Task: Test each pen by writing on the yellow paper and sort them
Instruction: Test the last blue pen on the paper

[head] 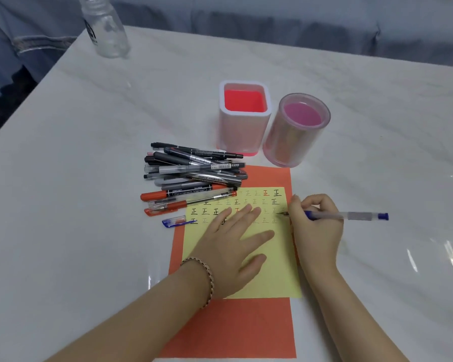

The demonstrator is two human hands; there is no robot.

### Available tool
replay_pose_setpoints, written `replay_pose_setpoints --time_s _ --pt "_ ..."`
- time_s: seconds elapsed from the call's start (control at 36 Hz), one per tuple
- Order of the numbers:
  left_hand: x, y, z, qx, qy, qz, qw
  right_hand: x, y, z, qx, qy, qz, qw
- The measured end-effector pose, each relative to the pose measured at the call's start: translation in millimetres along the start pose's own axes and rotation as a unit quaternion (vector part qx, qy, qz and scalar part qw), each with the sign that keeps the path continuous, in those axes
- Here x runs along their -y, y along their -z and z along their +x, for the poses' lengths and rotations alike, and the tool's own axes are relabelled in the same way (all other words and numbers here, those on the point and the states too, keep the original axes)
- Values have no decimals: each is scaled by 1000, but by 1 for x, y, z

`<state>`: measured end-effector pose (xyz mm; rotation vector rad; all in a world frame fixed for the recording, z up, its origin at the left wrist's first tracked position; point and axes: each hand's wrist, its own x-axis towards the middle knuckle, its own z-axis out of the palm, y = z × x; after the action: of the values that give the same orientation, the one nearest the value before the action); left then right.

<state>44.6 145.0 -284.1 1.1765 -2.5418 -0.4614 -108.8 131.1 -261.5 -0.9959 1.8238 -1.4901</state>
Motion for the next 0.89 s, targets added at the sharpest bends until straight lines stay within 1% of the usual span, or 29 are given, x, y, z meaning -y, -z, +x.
replay_pose_setpoints --time_s 0.08,0.14,0.19,0.31,0.42,0.47,0.56,0.61,0.69,0.75,0.81,0.89 --pt "2 11 -2 -85 -7 2 996 3 5 -6 35 -25 10 999" --pt "7 24 -8 -134 19 24 990 6 8 -9 60 -34 7 998" --pt "16 38 -16 -160 64 54 983 10 11 -13 83 -34 2 996" --pt "35 60 -31 -140 154 117 971 17 14 -18 116 -29 -3 993" --pt "49 62 -38 -85 178 134 971 25 14 -20 145 -19 -16 989" --pt "50 62 -38 -71 186 131 971 28 14 -22 156 -18 -12 987" --pt "45 65 -34 -48 252 61 965 35 15 -25 185 -37 11 982" --pt "40 64 -35 -69 287 -59 954 41 16 -27 214 -73 41 973" --pt "21 73 -30 -142 278 -196 930 54 17 -30 231 -136 118 956" --pt "6 83 -26 -176 274 -286 901 66 19 -33 237 -166 159 944" --pt "-8 93 -22 -188 261 -336 885 76 21 -36 241 -171 181 938" --pt "-19 101 -19 -194 242 -370 876 87 23 -40 245 -146 194 939"
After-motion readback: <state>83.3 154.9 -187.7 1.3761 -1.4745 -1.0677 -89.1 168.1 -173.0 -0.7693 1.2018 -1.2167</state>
